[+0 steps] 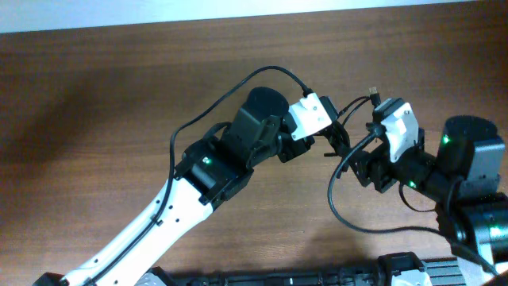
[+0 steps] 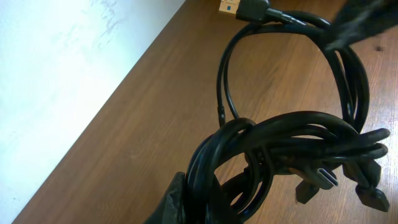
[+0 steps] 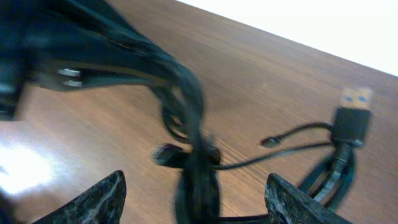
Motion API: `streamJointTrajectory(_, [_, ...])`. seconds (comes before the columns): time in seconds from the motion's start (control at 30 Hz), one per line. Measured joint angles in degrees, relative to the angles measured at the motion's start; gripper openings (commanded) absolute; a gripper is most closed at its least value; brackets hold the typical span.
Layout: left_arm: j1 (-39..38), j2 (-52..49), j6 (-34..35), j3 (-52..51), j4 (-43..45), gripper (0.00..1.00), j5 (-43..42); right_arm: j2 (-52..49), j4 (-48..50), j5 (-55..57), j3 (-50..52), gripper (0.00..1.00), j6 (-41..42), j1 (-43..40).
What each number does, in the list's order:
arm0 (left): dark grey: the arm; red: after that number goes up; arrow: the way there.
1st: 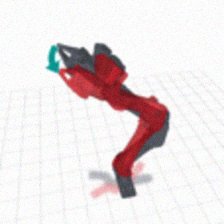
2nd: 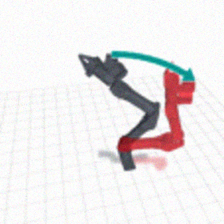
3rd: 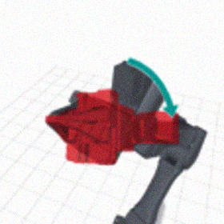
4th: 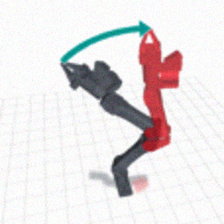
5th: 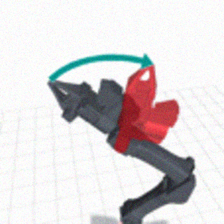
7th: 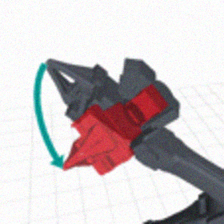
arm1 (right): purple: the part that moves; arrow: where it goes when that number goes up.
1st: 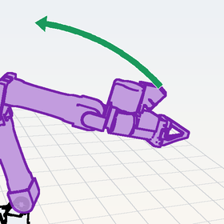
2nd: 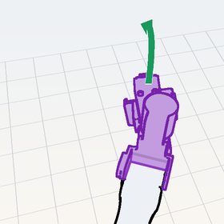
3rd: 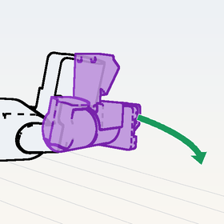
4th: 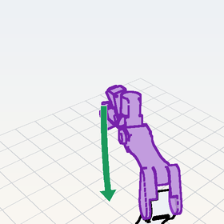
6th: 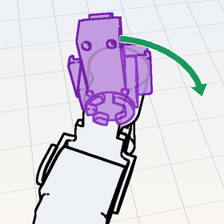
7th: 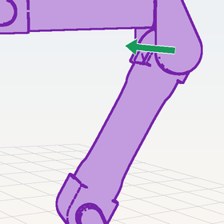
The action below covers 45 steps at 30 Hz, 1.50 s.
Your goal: Untangle cables
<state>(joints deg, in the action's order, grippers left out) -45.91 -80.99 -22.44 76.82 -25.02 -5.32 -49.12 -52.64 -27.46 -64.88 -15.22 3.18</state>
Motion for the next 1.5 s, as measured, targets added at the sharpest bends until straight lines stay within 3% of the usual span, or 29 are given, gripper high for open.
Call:
streamJointTrajectory(0.47, [0.09, 3.54, 0.28, 0.0, 0.42, 0.0, -9.7, -4.72, 1.55, 5.42, 0.0, 0.65, -0.02, 0.0])
streamJointTrajectory(0.9, [0.42, 4.94, 1.07, 0.0, -0.2, 0.0, -18.21, -4.72, 12.48, 15.37, 0.0, 0.65, 11.28, 0.42])
streamJointTrajectory(1.27, [0.57, 6.78, 1.29, 0.0, -0.9, 0.0, -21.09, -4.87, 14.21, 3.19, 0.0, 0.65, 11.43, -0.55])
streamJointTrajectory(1.5, [0.59, 7.63, 1.49, 0.0, 1.22, 0.0, -20.24, -5.27, 14.86, -3.34, 0.0, 0.65, 4.85, -0.92])
